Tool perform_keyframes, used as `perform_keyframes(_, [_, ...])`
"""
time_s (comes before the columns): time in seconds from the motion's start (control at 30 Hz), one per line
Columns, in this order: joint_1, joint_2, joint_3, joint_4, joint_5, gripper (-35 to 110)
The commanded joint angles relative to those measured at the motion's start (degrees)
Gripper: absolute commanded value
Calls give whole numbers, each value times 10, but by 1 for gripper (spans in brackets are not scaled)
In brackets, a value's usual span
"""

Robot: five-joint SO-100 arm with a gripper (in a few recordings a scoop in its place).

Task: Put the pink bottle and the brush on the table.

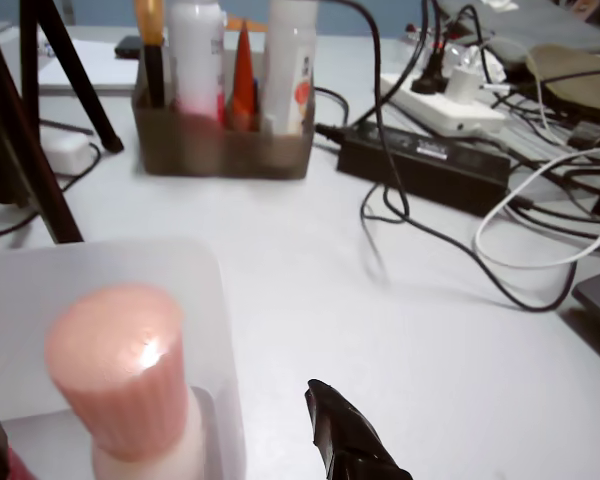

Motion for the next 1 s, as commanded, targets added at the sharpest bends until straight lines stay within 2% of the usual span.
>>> perform_keyframes(0.0, [2,-1,-44,-9,-3,48])
perform_keyframes(0.97, [-51,-155,-216,-10,-16,43])
